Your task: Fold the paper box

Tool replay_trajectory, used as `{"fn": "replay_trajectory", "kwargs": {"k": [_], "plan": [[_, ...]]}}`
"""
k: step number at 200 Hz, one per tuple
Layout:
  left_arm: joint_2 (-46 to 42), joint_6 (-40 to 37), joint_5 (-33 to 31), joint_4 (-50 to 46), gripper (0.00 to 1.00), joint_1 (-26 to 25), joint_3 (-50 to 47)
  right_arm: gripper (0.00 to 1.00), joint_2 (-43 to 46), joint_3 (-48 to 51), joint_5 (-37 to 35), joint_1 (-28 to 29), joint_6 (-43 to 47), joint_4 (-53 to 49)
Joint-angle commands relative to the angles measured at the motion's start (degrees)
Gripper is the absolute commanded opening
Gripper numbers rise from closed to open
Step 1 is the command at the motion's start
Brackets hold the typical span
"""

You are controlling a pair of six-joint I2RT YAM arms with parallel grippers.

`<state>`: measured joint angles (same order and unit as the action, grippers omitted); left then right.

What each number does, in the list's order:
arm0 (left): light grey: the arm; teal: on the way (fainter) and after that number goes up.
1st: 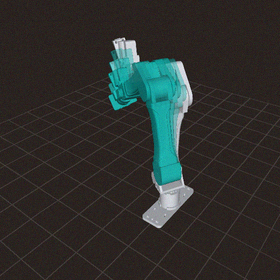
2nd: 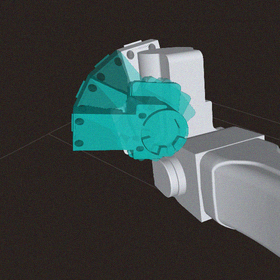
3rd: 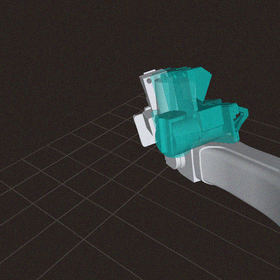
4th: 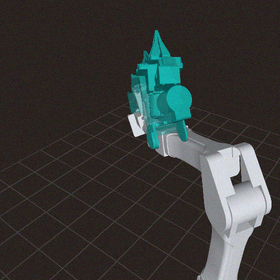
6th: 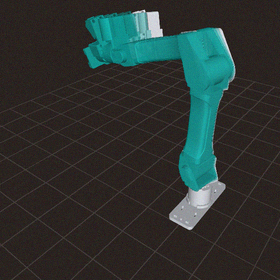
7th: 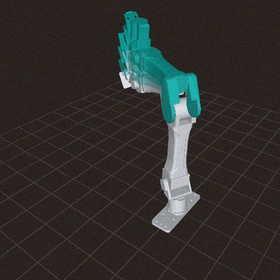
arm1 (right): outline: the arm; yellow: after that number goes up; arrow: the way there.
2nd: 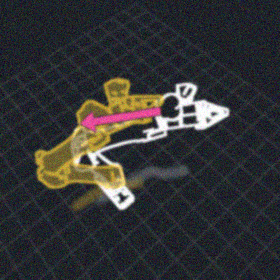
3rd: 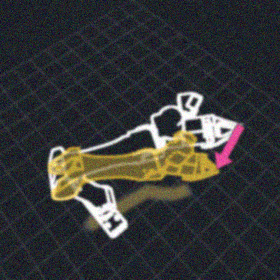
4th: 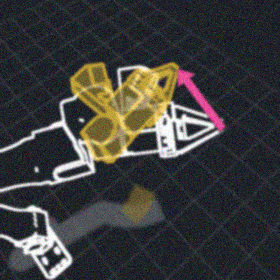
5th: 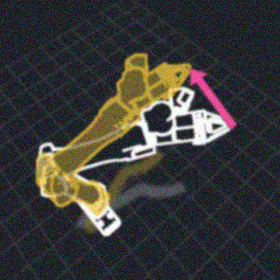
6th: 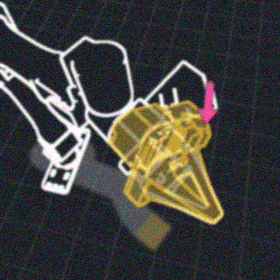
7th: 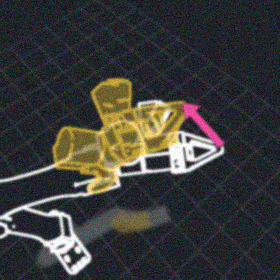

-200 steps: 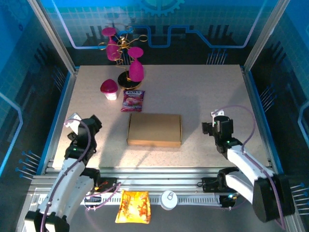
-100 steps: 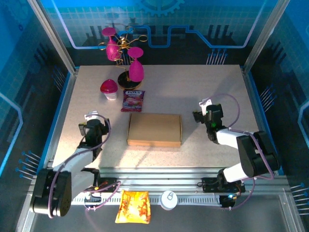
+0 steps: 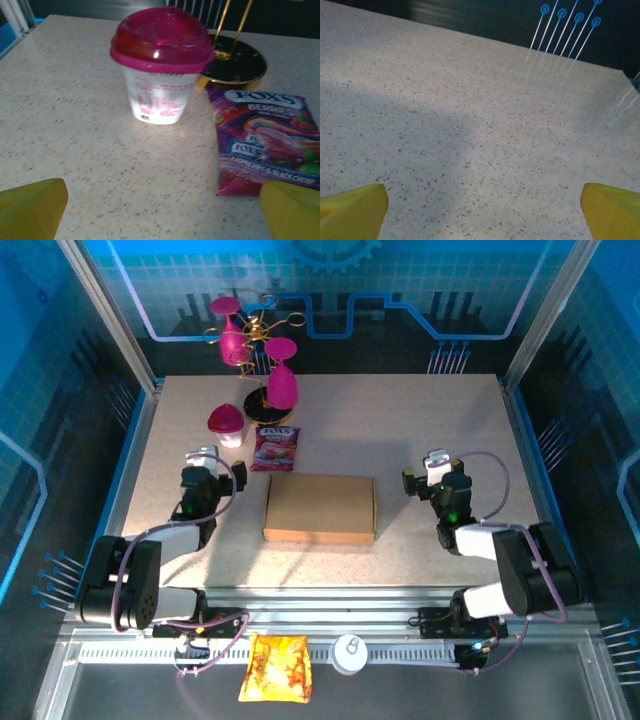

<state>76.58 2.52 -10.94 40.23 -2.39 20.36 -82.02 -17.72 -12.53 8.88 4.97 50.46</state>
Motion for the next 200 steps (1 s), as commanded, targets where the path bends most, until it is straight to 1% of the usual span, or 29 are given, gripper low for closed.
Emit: {"fn": "replay_trajectory", "kwargs": {"k": [1,12,22,26,29,40,46,60,75,84,91,99,103,104,107,112,124,152,167,184,200], "plan": [[2.9,-3.1,5.0,9.7,0.99,0.6,-2.0,1.0,-5.3,-0.1,0.9,-0.7,-1.2,9.7],[7.3,-3.2,5.2,19.5,0.99,0.8,-4.7,1.0,-7.5,0.5,-0.4,-0.9,-1.5,13.9],[12.9,-3.7,5.8,28.8,0.99,0.8,-6.6,1.0,-6.1,-0.2,0.6,-1.1,-2.3,9.7],[14.9,-4.2,6.0,32.8,0.99,1.0,-6.9,1.0,-6.3,-0.3,1.2,-1.3,-2.3,9.6],[15.1,-4.1,5.7,33.7,0.99,1.0,-7.2,1.0,-6.7,-0.2,1.2,-1.4,-2.1,10.5],[11.8,-2.7,3.5,27.1,0.99,1.1,-6.7,1.0,-6.5,0.8,0.8,-1.3,-2.2,12.4],[11.7,-2.0,2.2,26.7,0.99,1.2,-6.6,1.0,-6.3,1.6,1.1,-1.6,-2.6,13.1],[12.9,-2.0,1.1,28.5,1.0,1.2,-6.5,1.0,-7.0,4.0,1.6,-2.2,-2.8,19.0],[12.1,-0.7,-0.6,21.8,0.99,1.5,-3.6,1.0,-7.6,5.4,1.0,-2.1,-2.8,22.3],[12.0,0.6,-0.3,16.6,0.99,2.5,-1.0,1.0,-7.5,4.0,-1.3,-1.4,-2.8,19.9],[11.8,0.4,-0.3,13.9,0.99,2.4,0.3,1.0,-6.9,1.2,-4.0,-1.0,-3.3,13.5],[12.0,0.3,-0.2,14.7,0.99,2.3,0.2,1.0,-6.9,-3.7,-6.1,-1.1,-4.6,4.2],[12.1,0.1,-0.2,15.1,0.99,2.3,0.1,1.0,-6.7,-4.3,-4.9,-1.8,-4.9,3.2],[12.1,0.1,-0.2,15.1,0.99,2.3,0.1,1.0,-6.6,-4.2,-3.5,-2.6,-5.2,3.0],[12.1,0.2,-0.2,15.0,1.0,2.3,0.0,1.0,-6.3,-4.0,-1.2,-3.9,-6.1,2.8],[12.0,0.3,-0.2,14.6,0.99,2.3,0.0,1.0,-6.1,-3.8,0.3,-4.7,-6.8,3.0],[12.1,0.2,-0.1,15.3,0.99,2.3,-0.1,1.0,-6.5,-3.6,-1.8,-3.6,-6.1,4.1],[12.0,0.1,0.0,15.1,0.99,2.3,-0.1,1.0,-6.6,-3.8,-2.2,-3.1,-5.5,3.7],[12.1,0.1,-0.1,15.1,0.99,2.3,-0.1,1.0,-6.6,-2.9,-4.4,-2.6,-5.6,5.5],[12.1,0.1,0.0,15.2,0.99,2.3,0.0,1.0,-6.7,-2.6,-3.9,-2.0,-4.8,6.3],[12.1,0.1,0.0,15.2,0.99,2.3,0.0,1.0,-6.8,-3.4,-4.6,-1.7,-4.7,4.9]]}}
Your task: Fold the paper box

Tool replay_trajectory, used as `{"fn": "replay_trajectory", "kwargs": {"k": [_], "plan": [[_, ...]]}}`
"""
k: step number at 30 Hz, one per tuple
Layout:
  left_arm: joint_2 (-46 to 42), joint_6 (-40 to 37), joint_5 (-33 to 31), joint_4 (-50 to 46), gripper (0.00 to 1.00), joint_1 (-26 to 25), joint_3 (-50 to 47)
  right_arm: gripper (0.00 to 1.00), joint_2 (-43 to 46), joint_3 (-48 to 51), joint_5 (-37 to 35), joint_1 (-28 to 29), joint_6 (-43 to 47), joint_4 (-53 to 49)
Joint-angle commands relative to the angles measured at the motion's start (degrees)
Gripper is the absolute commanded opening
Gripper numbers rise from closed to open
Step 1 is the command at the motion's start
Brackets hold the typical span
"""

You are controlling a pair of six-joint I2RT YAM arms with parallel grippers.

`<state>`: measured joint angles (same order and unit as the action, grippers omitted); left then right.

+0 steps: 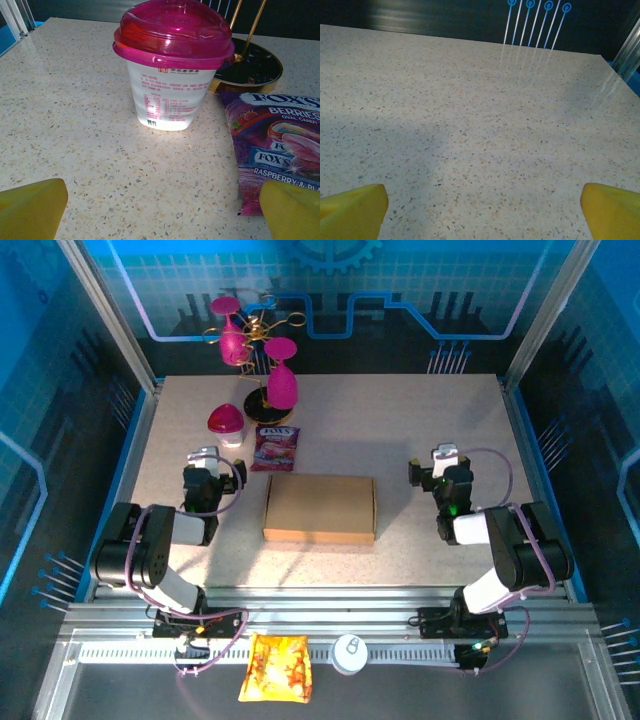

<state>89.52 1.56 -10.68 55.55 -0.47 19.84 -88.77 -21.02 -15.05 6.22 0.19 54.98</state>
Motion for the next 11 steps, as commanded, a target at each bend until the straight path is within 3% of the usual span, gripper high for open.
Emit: {"fn": "replay_trajectory", "kwargs": {"k": [1,11], "plan": [[-0.9,1.2,-0.3,-0.2,0.99,0.4,0.5,1.0,0.0,-0.1,-2.1,0.9,0.0,0.5],[-0.9,1.0,-0.4,-0.2,0.99,0.4,0.5,1.0,0.0,0.1,-2.0,0.8,0.0,0.6]]}}
